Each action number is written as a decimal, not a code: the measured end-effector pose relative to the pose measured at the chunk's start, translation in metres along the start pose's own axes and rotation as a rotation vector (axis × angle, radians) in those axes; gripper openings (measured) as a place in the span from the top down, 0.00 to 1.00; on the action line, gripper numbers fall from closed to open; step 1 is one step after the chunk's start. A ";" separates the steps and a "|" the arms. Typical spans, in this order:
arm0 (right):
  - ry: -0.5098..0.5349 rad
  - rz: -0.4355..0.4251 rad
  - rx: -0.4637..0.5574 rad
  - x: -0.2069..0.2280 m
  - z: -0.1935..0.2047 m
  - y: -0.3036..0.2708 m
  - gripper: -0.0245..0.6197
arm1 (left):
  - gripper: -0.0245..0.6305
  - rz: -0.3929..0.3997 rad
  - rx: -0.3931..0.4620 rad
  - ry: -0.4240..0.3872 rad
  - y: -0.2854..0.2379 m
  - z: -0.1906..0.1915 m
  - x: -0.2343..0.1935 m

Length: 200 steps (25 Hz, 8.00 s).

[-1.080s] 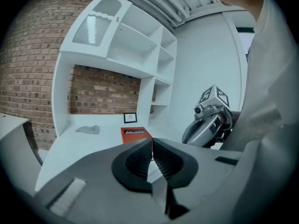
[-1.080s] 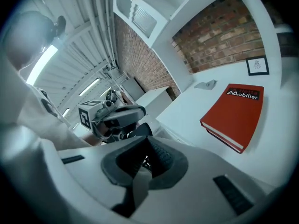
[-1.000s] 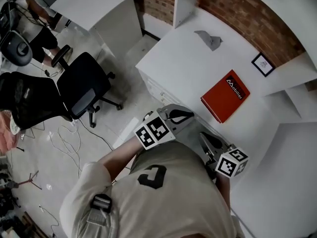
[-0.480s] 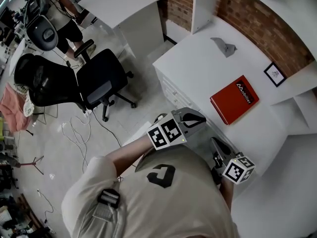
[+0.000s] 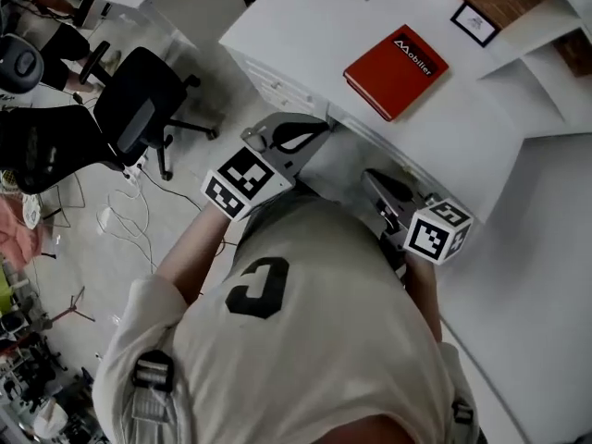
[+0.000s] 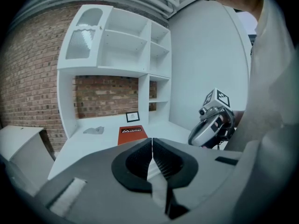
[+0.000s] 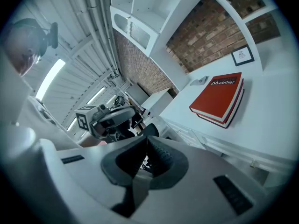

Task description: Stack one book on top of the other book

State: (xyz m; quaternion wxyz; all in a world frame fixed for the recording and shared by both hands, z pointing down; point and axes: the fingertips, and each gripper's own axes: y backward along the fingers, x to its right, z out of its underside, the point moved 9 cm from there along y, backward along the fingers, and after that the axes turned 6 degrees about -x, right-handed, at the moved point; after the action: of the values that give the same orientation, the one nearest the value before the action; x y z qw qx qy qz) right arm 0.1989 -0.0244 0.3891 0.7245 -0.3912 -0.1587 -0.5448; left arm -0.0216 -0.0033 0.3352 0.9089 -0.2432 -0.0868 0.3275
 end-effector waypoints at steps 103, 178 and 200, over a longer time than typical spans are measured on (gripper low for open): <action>-0.114 0.119 0.162 -0.157 0.206 0.037 0.95 | 0.95 0.091 -0.051 -0.012 0.148 0.118 0.126; -0.045 0.279 -0.022 -0.281 0.197 -0.155 0.95 | 0.95 0.238 0.029 0.079 0.265 0.226 -0.003; -0.050 0.264 0.066 -0.275 0.215 -0.115 0.95 | 0.95 0.270 0.002 0.014 0.247 0.203 0.042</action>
State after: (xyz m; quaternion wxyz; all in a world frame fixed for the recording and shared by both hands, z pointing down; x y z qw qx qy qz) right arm 0.0386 0.3060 0.3923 0.7984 -0.3979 -0.1417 -0.4291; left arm -0.1905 0.2667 0.3878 0.8575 -0.2538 -0.0467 0.4451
